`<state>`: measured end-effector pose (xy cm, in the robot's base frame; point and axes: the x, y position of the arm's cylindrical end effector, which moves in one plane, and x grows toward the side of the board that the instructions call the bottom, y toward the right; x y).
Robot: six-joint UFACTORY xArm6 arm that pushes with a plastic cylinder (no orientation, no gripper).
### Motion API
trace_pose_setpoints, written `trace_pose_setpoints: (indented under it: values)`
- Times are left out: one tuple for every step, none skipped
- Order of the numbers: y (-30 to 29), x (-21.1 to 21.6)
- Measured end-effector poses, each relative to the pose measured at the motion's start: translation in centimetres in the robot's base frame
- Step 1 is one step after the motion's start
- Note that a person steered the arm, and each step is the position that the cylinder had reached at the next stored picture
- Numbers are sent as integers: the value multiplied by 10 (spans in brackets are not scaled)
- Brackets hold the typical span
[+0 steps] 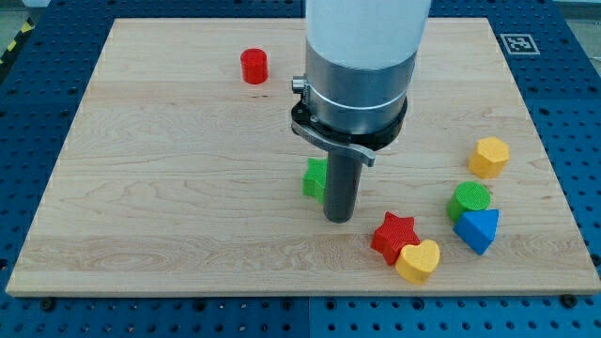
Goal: Slide the green star towards the center of the board
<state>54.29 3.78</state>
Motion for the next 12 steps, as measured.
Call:
trace_pose_setpoints:
  values:
    - [0,-4]
    - [-7,-5]
    - [-22,-5]
    - [-26,-5]
    - [-31,-5]
    - [-33,-10]
    - [-33,-20]
    - [-28,-26]
    - [-19,-29]
    - [-8,-35]
    - [-7,-35]
    - [-15,-32]
